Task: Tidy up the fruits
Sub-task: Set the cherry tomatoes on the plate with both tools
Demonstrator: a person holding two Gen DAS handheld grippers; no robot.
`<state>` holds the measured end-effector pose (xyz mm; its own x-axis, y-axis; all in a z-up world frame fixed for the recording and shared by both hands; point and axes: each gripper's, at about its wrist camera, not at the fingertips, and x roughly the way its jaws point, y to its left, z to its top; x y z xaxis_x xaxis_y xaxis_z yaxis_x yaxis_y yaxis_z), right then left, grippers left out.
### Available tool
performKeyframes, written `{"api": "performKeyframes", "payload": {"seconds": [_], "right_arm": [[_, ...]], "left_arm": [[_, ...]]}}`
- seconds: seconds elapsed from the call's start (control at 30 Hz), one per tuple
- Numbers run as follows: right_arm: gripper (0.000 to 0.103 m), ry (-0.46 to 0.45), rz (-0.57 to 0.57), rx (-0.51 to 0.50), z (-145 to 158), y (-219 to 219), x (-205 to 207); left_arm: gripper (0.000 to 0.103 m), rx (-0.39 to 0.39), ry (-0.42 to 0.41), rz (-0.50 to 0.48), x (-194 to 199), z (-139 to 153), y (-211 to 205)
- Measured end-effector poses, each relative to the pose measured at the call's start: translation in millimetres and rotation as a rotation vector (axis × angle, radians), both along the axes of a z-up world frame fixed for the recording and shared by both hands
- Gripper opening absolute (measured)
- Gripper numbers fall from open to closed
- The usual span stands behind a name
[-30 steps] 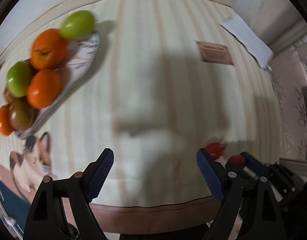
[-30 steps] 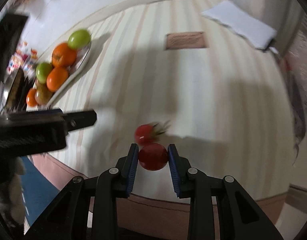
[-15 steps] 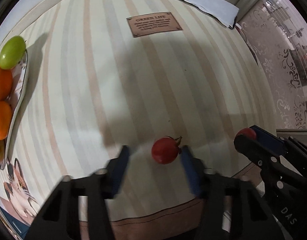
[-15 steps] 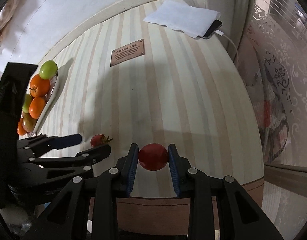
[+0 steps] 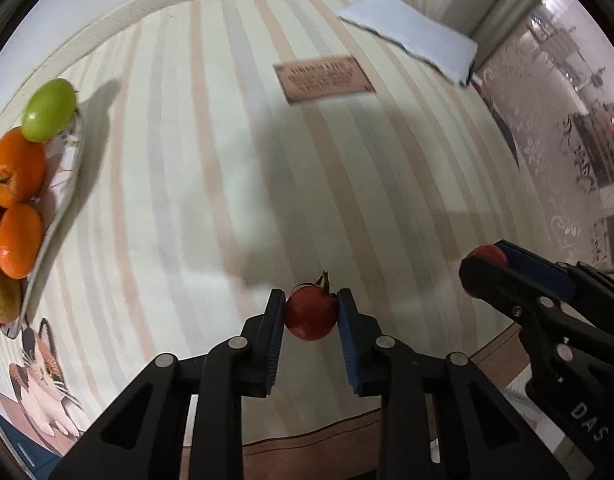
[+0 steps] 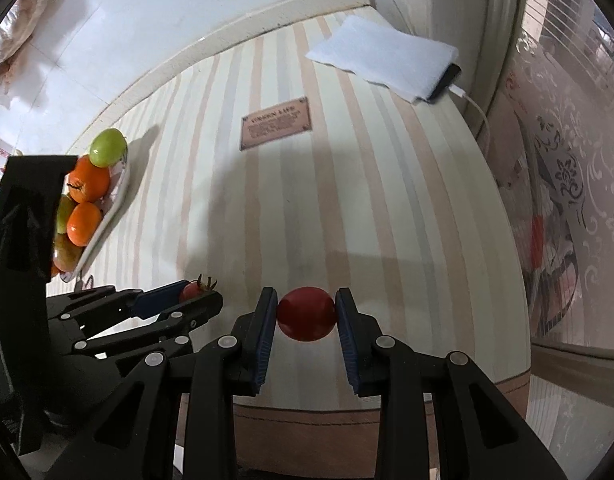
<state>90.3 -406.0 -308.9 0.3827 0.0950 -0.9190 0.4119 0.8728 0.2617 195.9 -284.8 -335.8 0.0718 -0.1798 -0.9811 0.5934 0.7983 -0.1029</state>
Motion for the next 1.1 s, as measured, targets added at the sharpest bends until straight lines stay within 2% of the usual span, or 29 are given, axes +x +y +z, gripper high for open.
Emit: {"api": "performKeyframes", "payload": {"seconds": [0.17,0.37,0.47,0.67,0.87,0.9,0.93,1.0,1.1], "right_arm": [[0.032,-0.051,0.067,0.05,12,19,34],[0.032,-0.135,0.197,0.219,14,66,104],[0.032,-0.168,0.262,0.261,12,94,142],[0.032,-0.171,0.319,0.323,-4,126,196],[0.033,-0.129,0.33,0.387,-31,141,224],[0.04,-0.109,0.326,0.409,-37,141,227],[0.059,-0.094,0.32,0.424,-41,140,229],[0.087,-0.086,0.3,0.417,-43,136,227],[0.087,-0.091,0.287,0.403,-37,129,222]], "left_arm": [[0.023,-0.051,-0.018,0.107,18,28,28],[0.024,-0.088,-0.016,0.275,77,54,81],[0.024,-0.078,-0.011,0.339,111,59,106],[0.024,-0.049,0.034,0.398,163,52,131],[0.024,-0.003,0.069,0.402,182,41,140],[0.024,0.006,0.081,0.405,184,39,141],[0.025,0.006,0.088,0.409,185,39,144],[0.028,0.008,0.085,0.411,184,40,143],[0.042,-0.009,0.068,0.428,182,47,145]]}}
